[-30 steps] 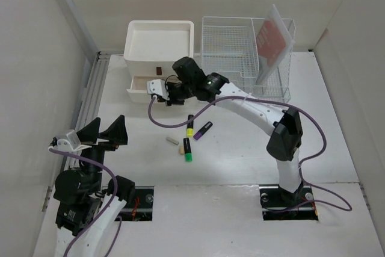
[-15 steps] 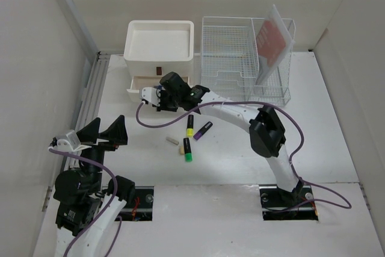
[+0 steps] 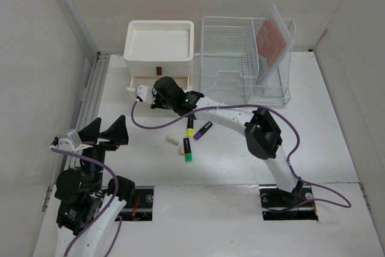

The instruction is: Organize the desk

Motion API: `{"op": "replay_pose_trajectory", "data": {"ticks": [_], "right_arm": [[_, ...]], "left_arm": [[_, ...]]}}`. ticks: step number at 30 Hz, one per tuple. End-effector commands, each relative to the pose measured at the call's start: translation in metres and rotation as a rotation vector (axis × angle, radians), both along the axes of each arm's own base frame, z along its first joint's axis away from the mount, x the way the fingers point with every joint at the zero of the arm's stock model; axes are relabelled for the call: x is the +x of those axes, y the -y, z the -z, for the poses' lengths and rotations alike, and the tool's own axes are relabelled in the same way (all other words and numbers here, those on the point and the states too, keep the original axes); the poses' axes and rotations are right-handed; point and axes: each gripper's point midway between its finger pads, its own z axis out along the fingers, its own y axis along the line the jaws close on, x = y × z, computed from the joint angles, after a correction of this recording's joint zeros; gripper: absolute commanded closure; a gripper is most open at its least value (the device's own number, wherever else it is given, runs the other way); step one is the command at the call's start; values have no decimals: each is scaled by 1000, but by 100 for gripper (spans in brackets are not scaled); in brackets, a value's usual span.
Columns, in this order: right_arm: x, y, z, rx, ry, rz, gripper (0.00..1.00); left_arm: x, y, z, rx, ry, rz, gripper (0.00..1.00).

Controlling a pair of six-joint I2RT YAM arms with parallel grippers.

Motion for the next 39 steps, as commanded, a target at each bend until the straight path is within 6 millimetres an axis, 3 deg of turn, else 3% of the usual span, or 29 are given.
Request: {"op": "replay_pose_trajectory", "data": {"ticks": [1,3,16,28,29,31,39], "right_arm": [[17,-6,-7,43,86,74,100],[17,-7,-15,53,111,95,100],[35,1,-9,8,172,195,100],[45,2,-26,24,234,232,100],[45,1,-21,16,230,231,100],[47,-1,-30,35,239,233,100],[61,4,-19,17,249,264,100]], "left_arm": [[-6,-1,-14,-21,61,9,0],[-6,-1,-14,-21,61,9,0],[-6,-1,-14,-21,61,9,0],[-6,-1,-14,-21,61,9,0],[-6,-1,-14,-21,61,9,0],[-6,-1,-14,-21,61,9,0],[-6,-1,-14,-21,61,9,0]]}}
